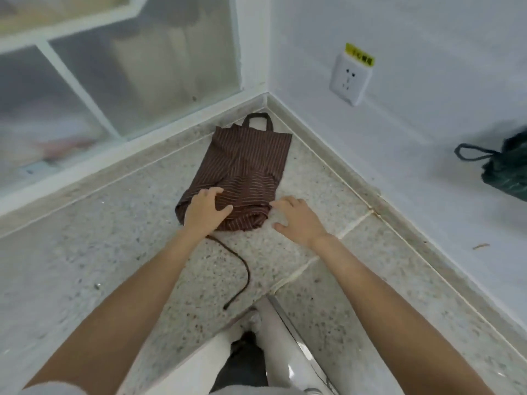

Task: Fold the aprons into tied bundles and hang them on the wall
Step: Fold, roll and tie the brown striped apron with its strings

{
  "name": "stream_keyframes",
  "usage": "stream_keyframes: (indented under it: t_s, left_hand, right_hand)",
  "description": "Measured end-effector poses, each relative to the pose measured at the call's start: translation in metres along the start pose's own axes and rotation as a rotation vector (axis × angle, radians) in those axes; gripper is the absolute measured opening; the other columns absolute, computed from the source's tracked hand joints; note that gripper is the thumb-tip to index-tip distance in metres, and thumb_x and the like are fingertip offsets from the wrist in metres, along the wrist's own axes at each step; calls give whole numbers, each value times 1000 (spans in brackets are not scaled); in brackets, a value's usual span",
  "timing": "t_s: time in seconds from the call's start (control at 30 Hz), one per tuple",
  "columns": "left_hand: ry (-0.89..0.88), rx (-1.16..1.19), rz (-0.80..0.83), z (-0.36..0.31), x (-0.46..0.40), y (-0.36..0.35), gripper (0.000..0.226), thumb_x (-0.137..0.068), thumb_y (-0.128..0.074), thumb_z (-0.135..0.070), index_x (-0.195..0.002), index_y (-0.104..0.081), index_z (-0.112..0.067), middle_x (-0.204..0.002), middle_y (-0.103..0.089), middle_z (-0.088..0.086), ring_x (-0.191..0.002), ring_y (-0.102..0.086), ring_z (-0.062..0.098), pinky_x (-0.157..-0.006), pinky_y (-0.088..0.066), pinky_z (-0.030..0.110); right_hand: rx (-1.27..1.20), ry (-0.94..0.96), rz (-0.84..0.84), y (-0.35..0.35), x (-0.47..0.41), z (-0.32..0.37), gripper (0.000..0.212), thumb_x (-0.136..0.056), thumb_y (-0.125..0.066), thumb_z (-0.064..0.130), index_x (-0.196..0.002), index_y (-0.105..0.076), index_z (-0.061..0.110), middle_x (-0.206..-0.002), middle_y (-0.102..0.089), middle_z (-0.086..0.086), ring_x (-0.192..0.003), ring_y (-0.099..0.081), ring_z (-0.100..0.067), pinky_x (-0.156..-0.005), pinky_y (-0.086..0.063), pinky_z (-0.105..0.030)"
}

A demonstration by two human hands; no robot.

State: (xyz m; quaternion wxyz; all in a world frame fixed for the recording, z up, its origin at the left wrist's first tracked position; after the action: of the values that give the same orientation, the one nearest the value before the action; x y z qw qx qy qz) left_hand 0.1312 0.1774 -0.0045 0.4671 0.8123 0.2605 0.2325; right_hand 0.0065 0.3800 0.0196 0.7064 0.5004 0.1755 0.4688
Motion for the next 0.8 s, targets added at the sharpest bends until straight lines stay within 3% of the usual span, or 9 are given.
stream_keyframes:
  t_s: [0.1,0.23,0.33,0.4,0.53,0.67,0.73,0.8]
  left_hand:
    - [149,23,18,50,-43,0,63,-83,-61,-49,-135,-39,-20,-136,-41,13,-124,-41,32,-99,-41,45]
    - [185,65,36,80,-89,-1,68,-83,-61,-51,-138,-36,-21,-138,-37,13,-126,-38,32,-101,-39,45]
    - [182,85,63,93,-125,-7,72,-80,-63,-52,-139,-34,-22,-141,-35,11,-128,-36,30,-101,-39,45]
    - [179,92,93,96,-142,-13,74,-80,-65,-50,-140,-32,-23,-141,-36,11,-126,-39,30,-100,-41,45]
    - [94,105,173,93,-139,-20,57,-86,-63,-36,-135,-41,-18,-128,-55,8,-111,-55,23,-87,-45,30]
    - [-54,-17,241,75,-101,-9,39,-88,-57,-48,-114,-60,-19,-92,-69,-7,-74,-61,8,-57,-42,18]
    - [-112,13,174,71,-94,-4,33,-87,-58,-47,-107,-62,-21,-84,-65,-13,-69,-58,3,-57,-46,19]
    - [-176,56,56,68,-99,-2,33,-86,-60,-43,-111,-60,-21,-95,-61,-9,-85,-59,7,-70,-51,25]
  right_hand:
    - [-220,-148,27,-21,-71,14,63,-89,-57,45,-143,-31,26,-151,-19,-8,-136,-20,-33,-109,-29,-46]
    - [-467,-463,-37,-38,-137,14,88,-81,-61,57,-148,-12,30,-155,-4,-15,-139,-17,-41,-110,-27,-52]
    - [-392,-569,10,-51,-169,21,96,-80,-64,54,-149,-1,32,-155,2,-16,-140,-11,-41,-107,-28,-53]
    - [-287,-575,-11,-57,-180,23,92,-84,-68,38,-149,-4,31,-154,-5,-16,-138,-16,-40,-103,-34,-49]
    - [-112,-287,-75,-57,-183,12,83,-84,-57,-4,-150,-15,23,-146,-32,-10,-129,-34,-32,-102,-38,-40]
    - [205,59,29,-36,-173,-8,85,-79,-52,-11,-148,-21,28,-145,-41,-1,-128,-36,-28,-97,-40,-37]
    - [268,128,88,-28,-165,-16,82,-81,-50,-9,-147,-22,31,-146,-40,2,-133,-32,-25,-99,-37,-36]
    - [288,180,114,-24,-155,-21,77,-83,-48,-9,-146,-26,31,-145,-41,4,-131,-33,-24,-99,-36,-34]
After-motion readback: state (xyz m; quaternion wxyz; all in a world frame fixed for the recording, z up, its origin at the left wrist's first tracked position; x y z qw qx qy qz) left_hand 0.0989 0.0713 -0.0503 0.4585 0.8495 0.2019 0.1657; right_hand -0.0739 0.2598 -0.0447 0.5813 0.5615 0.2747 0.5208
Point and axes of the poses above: each hand's wrist, its own x-axis away from the middle knuckle, its own y-axis out of the back of the hand, z = x × y, the point moved 1 cm from there along -x, towards the middle knuckle
